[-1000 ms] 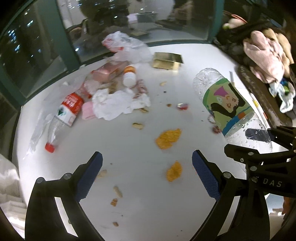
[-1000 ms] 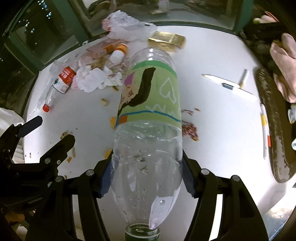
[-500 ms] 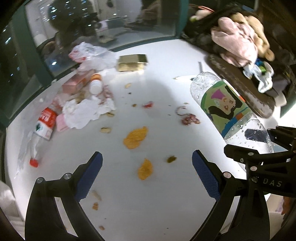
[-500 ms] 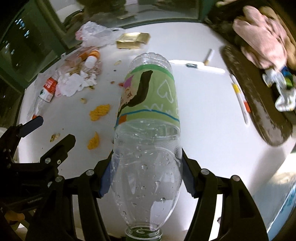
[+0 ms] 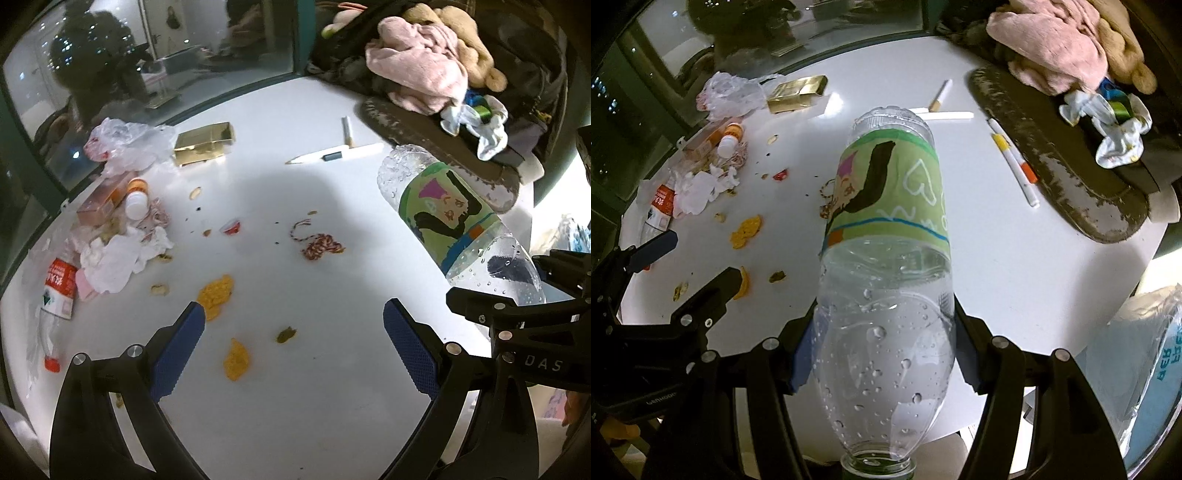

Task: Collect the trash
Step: 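Carry the bottle in the right gripper over the trash bin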

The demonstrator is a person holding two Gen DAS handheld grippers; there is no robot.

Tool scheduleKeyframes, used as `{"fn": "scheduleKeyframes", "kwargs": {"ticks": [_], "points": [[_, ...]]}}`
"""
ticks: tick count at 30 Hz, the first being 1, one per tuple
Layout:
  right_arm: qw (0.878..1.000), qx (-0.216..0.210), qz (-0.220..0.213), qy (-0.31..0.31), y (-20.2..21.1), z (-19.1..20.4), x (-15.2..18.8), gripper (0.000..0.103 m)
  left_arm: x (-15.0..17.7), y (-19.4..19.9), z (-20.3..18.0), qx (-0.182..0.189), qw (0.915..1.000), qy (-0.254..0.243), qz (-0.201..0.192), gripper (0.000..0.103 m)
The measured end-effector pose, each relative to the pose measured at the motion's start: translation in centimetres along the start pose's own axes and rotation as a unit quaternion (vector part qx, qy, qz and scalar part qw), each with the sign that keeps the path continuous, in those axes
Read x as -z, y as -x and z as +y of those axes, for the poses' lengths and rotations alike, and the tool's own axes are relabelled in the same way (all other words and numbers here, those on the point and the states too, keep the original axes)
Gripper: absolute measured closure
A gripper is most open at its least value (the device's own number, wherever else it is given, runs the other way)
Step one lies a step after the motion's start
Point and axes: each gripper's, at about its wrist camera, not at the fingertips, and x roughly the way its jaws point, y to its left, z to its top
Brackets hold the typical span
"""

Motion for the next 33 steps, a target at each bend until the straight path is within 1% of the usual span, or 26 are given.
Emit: {"fn": "scheduleKeyframes", "kwargs": {"ticks": [10,15,19,22,27,33], "points": [[1.000,0.000,0.000,0.000,-0.1,0.0,-0.1,0.043,-0.1,-0.1,0.2,-0.002,1.0000,0.002,0.001,0.009],[1.000,0.004,-0.003,-0.009,0.1,-0.3,-0.2,0.043,-0.5,-0.1,-0.4,0.000,1.0000,-0.007,-0.002,0.009],[1.000,0.011,-0.007,-0.020,0.6,-1.2,0.1,0.043,-0.9,-0.1,-1.4,0.010,0.9998,-0.014,-0.004,0.009],[0.999,0.019,-0.010,-0.035,1.1,-2.4,0.6,0.043,-1.1,-0.2,-2.7,0.022,0.9994,-0.024,-0.005,0.009],[0.997,0.038,-0.012,-0.073,2.1,-5.4,2.1,0.043,-1.7,-0.6,-6.1,0.046,0.9973,-0.057,-0.008,0.009],[0.991,0.057,-0.019,-0.118,3.5,-8.9,3.9,0.043,-2.4,-0.6,-10.4,0.072,0.9922,-0.101,-0.014,0.009]]}}
